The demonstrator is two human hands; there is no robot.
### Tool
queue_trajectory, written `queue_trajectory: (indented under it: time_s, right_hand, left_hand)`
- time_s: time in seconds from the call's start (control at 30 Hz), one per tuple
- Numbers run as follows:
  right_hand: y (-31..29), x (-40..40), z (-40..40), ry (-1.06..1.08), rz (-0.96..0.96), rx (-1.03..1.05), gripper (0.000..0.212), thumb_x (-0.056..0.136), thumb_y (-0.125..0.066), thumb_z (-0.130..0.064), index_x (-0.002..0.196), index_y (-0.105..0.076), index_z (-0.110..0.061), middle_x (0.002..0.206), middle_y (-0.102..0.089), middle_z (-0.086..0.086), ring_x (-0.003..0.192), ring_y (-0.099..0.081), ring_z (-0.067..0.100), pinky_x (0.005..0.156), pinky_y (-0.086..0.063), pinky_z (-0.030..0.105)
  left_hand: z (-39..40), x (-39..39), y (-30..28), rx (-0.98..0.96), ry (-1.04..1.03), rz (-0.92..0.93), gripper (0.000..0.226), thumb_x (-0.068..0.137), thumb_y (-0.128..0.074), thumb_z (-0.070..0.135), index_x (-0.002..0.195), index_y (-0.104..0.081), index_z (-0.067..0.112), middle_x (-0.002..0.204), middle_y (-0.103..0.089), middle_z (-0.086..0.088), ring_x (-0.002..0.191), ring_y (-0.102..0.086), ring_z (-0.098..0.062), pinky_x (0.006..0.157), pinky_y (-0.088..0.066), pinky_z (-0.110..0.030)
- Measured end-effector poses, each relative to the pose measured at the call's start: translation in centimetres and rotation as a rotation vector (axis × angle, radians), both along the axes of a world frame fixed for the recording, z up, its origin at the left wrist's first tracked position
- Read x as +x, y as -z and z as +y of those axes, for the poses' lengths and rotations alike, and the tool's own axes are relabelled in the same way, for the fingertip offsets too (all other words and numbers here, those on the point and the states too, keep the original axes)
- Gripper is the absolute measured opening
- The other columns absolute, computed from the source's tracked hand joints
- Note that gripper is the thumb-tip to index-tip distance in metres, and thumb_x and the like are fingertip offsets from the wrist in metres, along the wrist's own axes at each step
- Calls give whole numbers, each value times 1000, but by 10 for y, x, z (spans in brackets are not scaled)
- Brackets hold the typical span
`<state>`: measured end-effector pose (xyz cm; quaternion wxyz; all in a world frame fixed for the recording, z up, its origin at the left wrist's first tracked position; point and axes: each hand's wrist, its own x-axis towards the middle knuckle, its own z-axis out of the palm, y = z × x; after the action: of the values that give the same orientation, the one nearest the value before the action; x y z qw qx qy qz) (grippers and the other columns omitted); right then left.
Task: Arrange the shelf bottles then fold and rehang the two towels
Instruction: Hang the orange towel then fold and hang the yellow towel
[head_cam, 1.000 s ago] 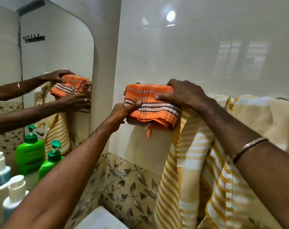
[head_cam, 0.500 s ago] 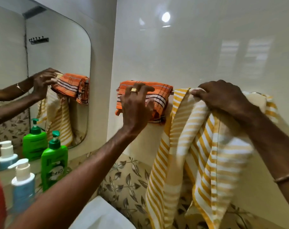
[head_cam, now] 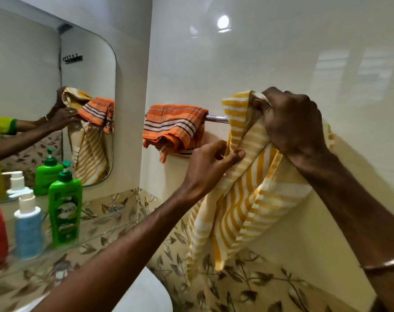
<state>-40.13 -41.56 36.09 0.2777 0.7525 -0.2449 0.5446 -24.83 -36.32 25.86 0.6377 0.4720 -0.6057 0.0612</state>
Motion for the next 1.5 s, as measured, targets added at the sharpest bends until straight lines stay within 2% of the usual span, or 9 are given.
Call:
queue_trajectory:
  time_s: [0.17, 0.3, 0.4, 0.73, 0.9, 1.03, 1.33, 1.43, 1.5]
  right_hand:
    - [7, -23, 2, -29, 55, 97, 22, 100, -53, -25, 105, -66, -8, 93, -69, 29, 87, -65, 51, 70, -50, 46]
    - [23, -35, 15, -82, 123, 220, 34, 103, -48, -39, 109, -66, -11, 103, -68, 29, 97, -65, 49, 76, -49, 43]
    - [38, -36, 26, -178, 146, 276, 38, 102, -48, -45, 109, -66, -13, 105, -70, 26, 98, -66, 46, 75, -48, 40]
    - [60, -49, 51, -566, 51, 448, 37, 95, -55, -59, 108, -66, -26, 101, -74, 2, 94, -69, 26, 77, -47, 31]
    - [72, -50, 84, -674, 51, 374, 32, 95, -57, -54, 111, -65, -28, 104, -72, -3, 92, -67, 17, 81, -52, 31]
    - [83, -41, 101, -819, 42, 368, 36, 94, -55, -55, 111, -66, -26, 102, -73, -2, 89, -69, 15, 81, -57, 37]
    - [116, -44, 149, -856, 35, 315, 55, 92, -64, -47, 139, -50, -21, 138, -54, 9, 130, -50, 25, 105, -45, 38]
    - [144, -60, 158, -857, 5, 481, 72, 83, -70, -57, 141, -41, -27, 142, -43, 2, 130, -46, 21, 103, -48, 41]
    - [169, -79, 165, -870, -5, 749, 80, 73, -72, -66, 137, -38, -32, 135, -42, -2, 118, -49, 13, 89, -52, 29]
  left_hand:
    - [8, -36, 14, -54, 5, 31, 7, 94, -65, 31, 98, -68, 27, 88, -68, 13, 81, -65, -10, 69, -56, -37]
    - [22, -61, 20, 65, 226, 222, 47, 85, -70, 39, 124, -61, 13, 114, -72, -1, 107, -69, -20, 91, -58, -42]
    - [32, -76, 20, 131, 293, 258, 53, 81, -80, 18, 128, -57, 6, 115, -73, -4, 109, -70, -20, 92, -58, -37]
    - [78, -113, 37, -4, 258, 466, 32, 76, -73, 7, 108, -69, 10, 99, -77, -8, 93, -75, -23, 77, -60, -30]
    - [97, -115, 43, 109, 321, 492, 49, 65, -72, 6, 107, -57, 25, 87, -78, 8, 84, -75, -11, 72, -58, -24]
    - [120, -116, 46, 57, 252, 545, 44, 69, -68, -4, 103, -65, 23, 94, -77, -2, 93, -73, -22, 78, -59, -34]
    - [181, -111, 36, -72, -1, 710, 21, 93, -56, -1, 110, -67, 0, 96, -75, -19, 86, -75, -31, 70, -61, -39]
    - [196, -104, 42, -110, -10, 861, 33, 77, -73, -5, 109, -66, 0, 93, -73, -16, 88, -74, -33, 77, -62, -48]
    - [206, -104, 52, -92, -43, 936, 50, 69, -81, -1, 115, -64, 1, 105, -72, -20, 97, -72, -38, 84, -59, -55]
